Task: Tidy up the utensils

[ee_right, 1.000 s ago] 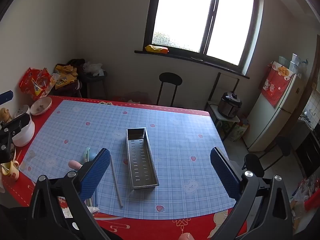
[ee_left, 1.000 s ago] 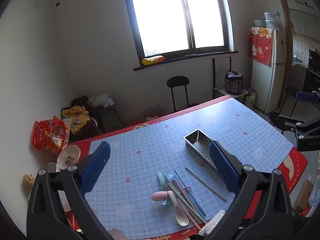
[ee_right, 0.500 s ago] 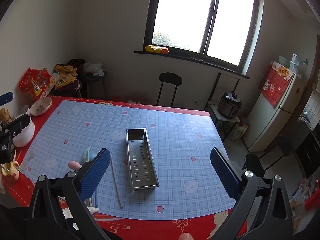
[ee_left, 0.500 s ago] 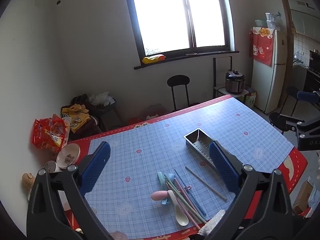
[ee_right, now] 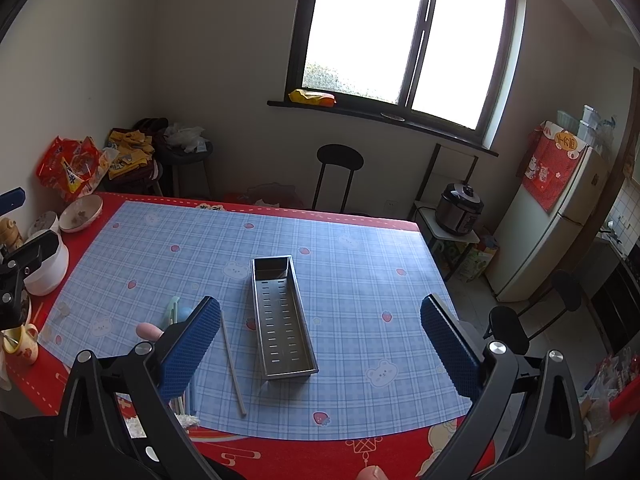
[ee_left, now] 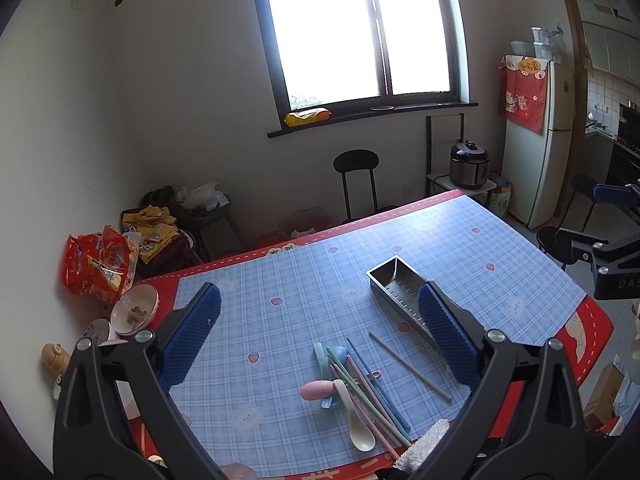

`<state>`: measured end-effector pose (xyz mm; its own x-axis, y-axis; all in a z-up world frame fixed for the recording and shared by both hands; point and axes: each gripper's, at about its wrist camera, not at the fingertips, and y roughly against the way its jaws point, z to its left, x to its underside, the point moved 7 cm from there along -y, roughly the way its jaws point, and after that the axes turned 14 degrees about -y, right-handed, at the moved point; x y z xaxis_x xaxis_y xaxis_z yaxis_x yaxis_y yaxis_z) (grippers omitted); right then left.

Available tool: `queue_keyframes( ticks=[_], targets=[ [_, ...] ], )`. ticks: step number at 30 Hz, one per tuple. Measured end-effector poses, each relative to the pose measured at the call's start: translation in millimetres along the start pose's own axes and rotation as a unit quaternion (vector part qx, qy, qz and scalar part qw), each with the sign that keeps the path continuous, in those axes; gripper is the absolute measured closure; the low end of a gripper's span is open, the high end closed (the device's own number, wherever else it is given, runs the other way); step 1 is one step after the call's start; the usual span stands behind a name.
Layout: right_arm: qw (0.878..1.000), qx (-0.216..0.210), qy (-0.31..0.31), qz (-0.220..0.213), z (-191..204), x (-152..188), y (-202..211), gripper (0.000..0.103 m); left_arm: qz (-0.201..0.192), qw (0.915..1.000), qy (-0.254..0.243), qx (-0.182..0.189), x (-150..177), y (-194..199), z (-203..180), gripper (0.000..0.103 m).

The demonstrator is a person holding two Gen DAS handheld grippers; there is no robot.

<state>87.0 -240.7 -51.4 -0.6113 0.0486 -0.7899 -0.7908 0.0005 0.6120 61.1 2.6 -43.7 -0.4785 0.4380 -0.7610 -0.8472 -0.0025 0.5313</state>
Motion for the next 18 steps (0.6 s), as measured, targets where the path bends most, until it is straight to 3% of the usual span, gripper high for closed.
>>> queue_keyframes(
  ticks=[18],
  targets=[
    [1.0,0.0,-0.003,-0.002,-5.7,-0.6,4.9,0.005,0.0,1.0,0.001,0.0,-0.5,-0.1,1.3,0.005]
  ],
)
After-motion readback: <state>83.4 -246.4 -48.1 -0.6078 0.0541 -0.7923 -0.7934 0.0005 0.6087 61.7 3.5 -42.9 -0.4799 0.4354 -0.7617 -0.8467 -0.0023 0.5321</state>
